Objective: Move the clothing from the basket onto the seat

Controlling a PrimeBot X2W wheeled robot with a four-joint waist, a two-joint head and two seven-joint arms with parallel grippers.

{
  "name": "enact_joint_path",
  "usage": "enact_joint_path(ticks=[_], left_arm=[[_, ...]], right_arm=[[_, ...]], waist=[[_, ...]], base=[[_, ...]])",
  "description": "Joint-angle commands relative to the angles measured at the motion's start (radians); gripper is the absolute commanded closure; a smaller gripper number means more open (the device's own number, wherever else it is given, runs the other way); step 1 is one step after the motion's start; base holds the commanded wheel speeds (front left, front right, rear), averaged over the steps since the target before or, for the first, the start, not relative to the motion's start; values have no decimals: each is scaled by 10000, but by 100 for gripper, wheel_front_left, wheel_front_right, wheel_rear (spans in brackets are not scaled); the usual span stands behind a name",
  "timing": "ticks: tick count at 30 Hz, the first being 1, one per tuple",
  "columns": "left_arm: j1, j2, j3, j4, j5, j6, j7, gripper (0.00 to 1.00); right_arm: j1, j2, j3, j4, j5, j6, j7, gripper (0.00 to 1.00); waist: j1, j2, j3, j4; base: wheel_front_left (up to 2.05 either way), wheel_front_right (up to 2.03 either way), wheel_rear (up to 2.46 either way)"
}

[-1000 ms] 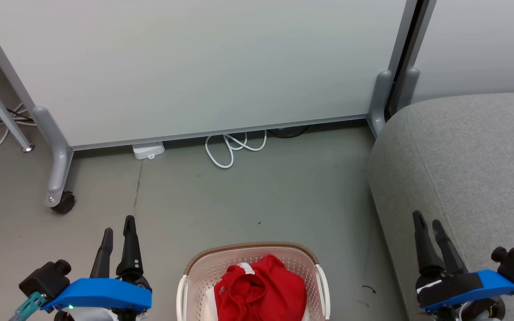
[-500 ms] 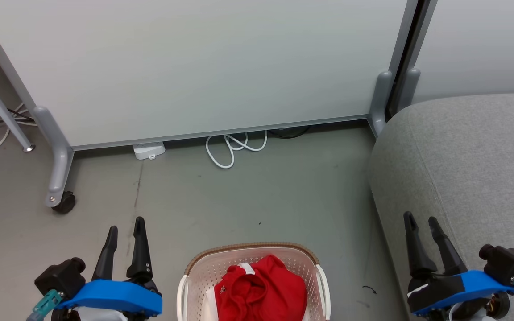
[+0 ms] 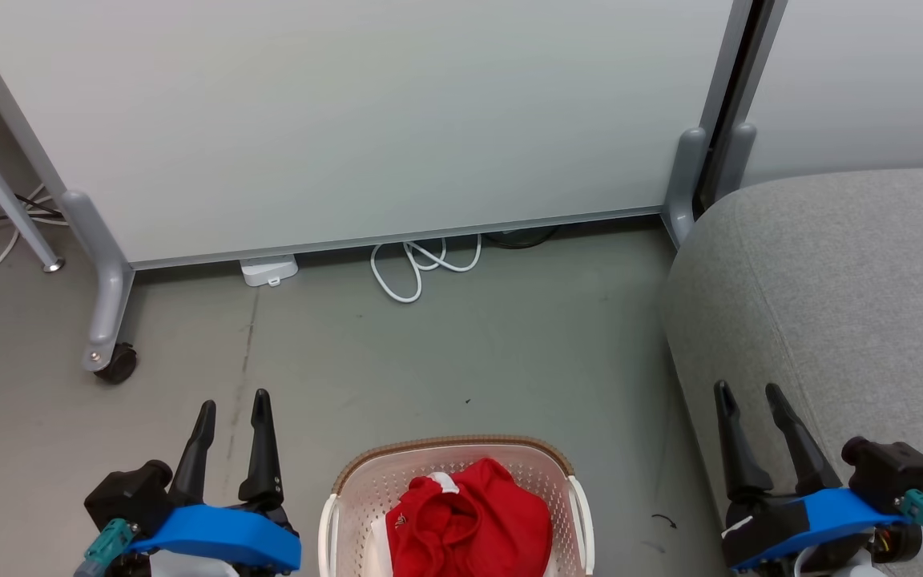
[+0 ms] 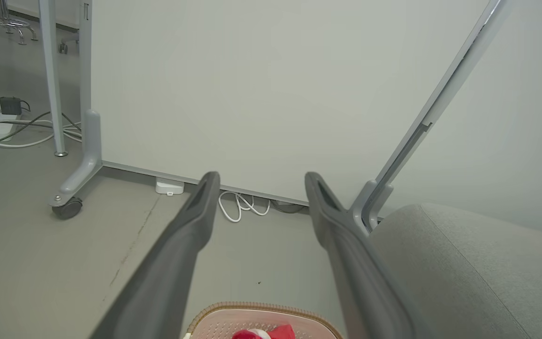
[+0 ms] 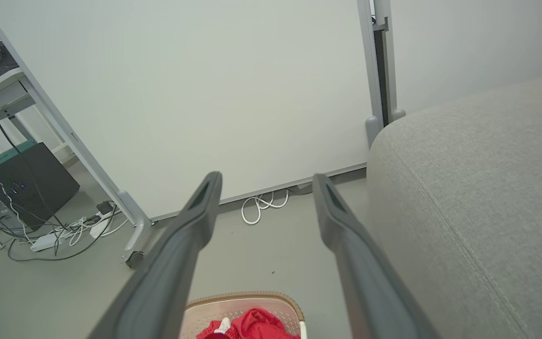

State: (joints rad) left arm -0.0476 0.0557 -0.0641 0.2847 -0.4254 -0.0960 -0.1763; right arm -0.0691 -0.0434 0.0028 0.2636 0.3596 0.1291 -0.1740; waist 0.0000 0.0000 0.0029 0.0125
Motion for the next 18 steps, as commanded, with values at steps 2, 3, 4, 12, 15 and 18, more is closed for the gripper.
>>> enact_joint_path(ticks=[2,3,4,12,15,18], left_arm=[[-178,57,-30,-28,285,49,-96,0],[-182,56,-44,-20,381,45,-125,0],[-184,56,-56,-11,474,48,-143,0],[-199,50,-108,96,1132,83,-315,0],[-199,39,-76,132,1291,107,-389,0],[-175,17,-14,172,1306,106,-446,0]], right_arm=[[-201,-74,24,-36,-284,18,-113,0],[-196,-75,27,-28,-385,18,-136,0],[-189,-76,30,-19,-484,18,-167,0],[-178,-78,-23,4,-1190,20,-337,0],[-173,-79,-60,-7,-1413,21,-415,0],[-149,-83,-93,-32,-1641,21,-467,0]], waist=[[0,0,1,4],[0,0,1,5],[0,0,0,5],[0,0,-5,11],[0,0,-8,16],[0,0,-7,20]], base=[[0,0,0],[0,0,0],[0,0,0],[0,0,0],[0,0,0],[0,0,0]])
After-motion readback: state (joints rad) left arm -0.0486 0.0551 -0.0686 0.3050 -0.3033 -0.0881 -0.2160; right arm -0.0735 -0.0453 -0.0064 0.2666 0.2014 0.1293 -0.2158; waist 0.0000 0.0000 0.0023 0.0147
